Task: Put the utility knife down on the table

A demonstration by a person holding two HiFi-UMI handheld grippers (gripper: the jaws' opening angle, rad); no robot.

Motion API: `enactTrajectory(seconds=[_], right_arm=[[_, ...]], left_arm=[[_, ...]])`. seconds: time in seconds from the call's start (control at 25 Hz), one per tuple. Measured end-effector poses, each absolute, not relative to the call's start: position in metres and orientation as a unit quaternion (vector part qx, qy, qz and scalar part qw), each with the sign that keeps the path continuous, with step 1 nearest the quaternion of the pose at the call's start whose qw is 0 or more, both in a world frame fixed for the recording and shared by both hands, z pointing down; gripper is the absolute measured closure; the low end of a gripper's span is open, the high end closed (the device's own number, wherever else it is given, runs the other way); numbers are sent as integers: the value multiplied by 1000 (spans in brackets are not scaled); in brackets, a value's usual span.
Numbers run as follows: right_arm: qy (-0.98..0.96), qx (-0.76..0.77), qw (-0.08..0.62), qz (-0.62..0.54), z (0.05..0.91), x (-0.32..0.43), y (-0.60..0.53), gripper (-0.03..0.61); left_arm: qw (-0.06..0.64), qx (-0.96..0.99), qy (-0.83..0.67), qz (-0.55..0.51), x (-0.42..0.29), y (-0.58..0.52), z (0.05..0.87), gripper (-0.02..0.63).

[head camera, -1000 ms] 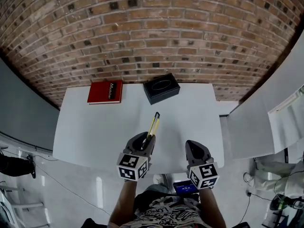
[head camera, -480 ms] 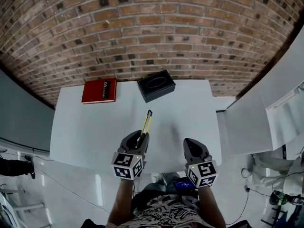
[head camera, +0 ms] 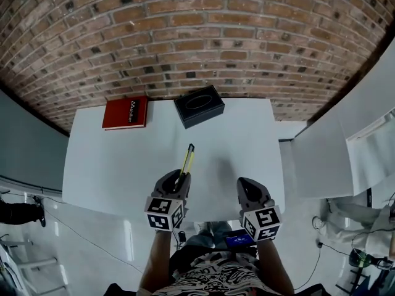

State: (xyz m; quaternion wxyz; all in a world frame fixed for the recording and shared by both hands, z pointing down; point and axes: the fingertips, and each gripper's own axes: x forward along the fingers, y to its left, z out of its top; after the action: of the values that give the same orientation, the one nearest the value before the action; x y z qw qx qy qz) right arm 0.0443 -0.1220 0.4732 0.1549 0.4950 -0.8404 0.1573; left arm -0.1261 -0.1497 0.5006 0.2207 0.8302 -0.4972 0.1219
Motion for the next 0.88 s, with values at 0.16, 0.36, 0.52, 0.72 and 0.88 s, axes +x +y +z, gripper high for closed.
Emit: enactTrajectory(seconds=[0.16, 0.36, 0.52, 0.72, 0.88], right_arm=[[-840, 493, 156, 167, 483, 50, -125, 578], [-837, 491, 156, 185, 498, 58, -128, 578], [-835, 487, 168, 194, 511, 62, -133, 578], [-834, 482, 183, 195, 525, 66, -137, 578], [-832, 480, 195, 199, 533, 71, -139, 578]], left_arm=[[223, 827, -495, 145, -120, -148, 517, 492], [231, 825, -487, 173, -110, -147, 541, 492], [239, 823, -481, 185, -103, -147, 556, 492], [251, 822, -472, 196, -93, -146, 577, 492], [248, 823, -465, 213, -86, -146, 592, 492]])
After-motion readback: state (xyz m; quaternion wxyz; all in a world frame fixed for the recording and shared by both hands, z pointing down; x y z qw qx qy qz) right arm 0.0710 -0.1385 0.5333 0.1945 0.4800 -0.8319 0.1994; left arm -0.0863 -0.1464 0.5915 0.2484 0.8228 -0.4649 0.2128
